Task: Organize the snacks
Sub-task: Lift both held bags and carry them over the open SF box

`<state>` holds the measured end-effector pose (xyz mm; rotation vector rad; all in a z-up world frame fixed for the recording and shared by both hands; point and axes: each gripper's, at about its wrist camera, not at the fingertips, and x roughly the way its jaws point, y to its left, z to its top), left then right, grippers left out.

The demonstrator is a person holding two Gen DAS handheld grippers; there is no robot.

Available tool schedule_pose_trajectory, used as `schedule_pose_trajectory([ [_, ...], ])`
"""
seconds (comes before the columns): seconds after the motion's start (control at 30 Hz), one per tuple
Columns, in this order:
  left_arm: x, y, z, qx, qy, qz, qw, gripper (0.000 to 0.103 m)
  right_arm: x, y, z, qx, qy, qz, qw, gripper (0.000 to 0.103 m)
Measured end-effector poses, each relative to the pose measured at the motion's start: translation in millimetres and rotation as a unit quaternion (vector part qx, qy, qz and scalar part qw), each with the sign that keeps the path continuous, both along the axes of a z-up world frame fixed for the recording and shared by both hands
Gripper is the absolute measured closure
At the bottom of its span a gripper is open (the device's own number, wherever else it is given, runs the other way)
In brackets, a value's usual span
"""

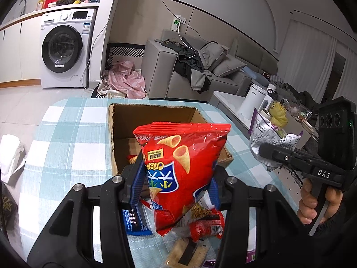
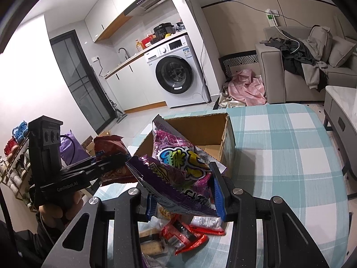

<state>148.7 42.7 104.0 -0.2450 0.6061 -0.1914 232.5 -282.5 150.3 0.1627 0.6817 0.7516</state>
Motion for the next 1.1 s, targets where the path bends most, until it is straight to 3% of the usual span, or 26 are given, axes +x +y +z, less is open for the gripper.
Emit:
schedule_pose_trajectory([
  [0.4,29,0,-1,0.013,0.004,0.008,0.9999,0.058,21,14,-3,0.002,0.009,0.007,1.000,0.061],
  [1.1,79,3,-31,0.032,0.027,0.023,0.9989,0.058,62,48,-20,-0.001,0.034,0.025,0.999,0.061],
])
